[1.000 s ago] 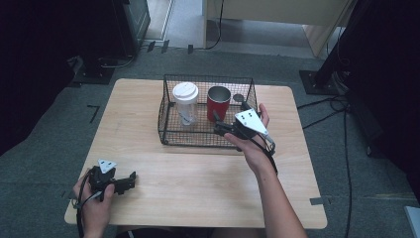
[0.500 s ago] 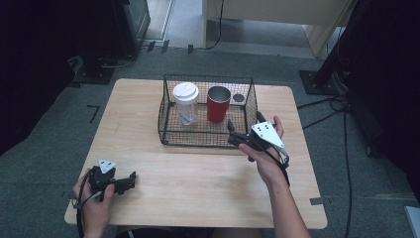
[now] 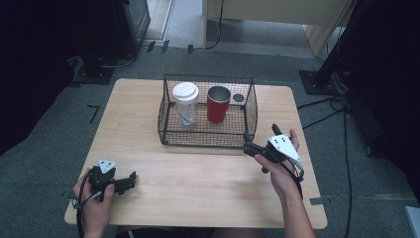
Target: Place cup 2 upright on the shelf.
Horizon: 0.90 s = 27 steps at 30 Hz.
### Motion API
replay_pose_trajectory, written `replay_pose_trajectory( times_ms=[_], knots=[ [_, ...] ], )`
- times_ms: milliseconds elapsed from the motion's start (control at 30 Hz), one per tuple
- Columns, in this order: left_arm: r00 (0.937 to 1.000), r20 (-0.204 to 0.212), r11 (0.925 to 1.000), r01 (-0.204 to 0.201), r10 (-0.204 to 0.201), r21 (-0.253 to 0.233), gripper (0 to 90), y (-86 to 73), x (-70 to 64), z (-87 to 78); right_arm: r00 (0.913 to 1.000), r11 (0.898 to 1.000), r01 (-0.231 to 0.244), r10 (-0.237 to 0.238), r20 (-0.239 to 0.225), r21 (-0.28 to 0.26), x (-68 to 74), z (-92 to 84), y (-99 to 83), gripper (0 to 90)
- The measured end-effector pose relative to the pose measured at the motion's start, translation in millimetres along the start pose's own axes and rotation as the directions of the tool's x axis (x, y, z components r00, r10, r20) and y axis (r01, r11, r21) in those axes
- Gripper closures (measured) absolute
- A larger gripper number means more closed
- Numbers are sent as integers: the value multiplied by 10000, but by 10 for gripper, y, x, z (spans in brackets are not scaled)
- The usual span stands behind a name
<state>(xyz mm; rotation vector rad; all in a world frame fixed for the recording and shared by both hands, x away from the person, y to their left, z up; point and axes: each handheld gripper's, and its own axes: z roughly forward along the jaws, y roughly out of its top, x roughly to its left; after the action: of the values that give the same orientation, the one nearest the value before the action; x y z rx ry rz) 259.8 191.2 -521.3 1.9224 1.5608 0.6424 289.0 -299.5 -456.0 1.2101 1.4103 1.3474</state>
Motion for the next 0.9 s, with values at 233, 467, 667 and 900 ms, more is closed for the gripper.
replay_pose_trajectory(
  times_ms=[233, 467, 667, 900],
  knots=[
    [10000, 0, 10000, 2, -2, 4, 0, 0, 0, 0, 9987, 9995, -254, 245, 452, 192, -151, -127, -170, 0],
    [10000, -2, 10000, -9, 9, 13, 0, 0, 0, -1, 9959, 9980, -357, 312, 845, 524, -301, -274, -341, 0],
    [10000, -1, 10000, -6, 6, 10, 0, 0, 0, -1, 9929, 9963, -372, 282, 1151, 768, -423, -404, -469, 0],
    [10000, -2, 10000, -4, 4, 8, 0, 0, 0, -1, 9882, 9930, -391, 219, 1513, 1116, -563, -567, -613, 0]
  ],
)
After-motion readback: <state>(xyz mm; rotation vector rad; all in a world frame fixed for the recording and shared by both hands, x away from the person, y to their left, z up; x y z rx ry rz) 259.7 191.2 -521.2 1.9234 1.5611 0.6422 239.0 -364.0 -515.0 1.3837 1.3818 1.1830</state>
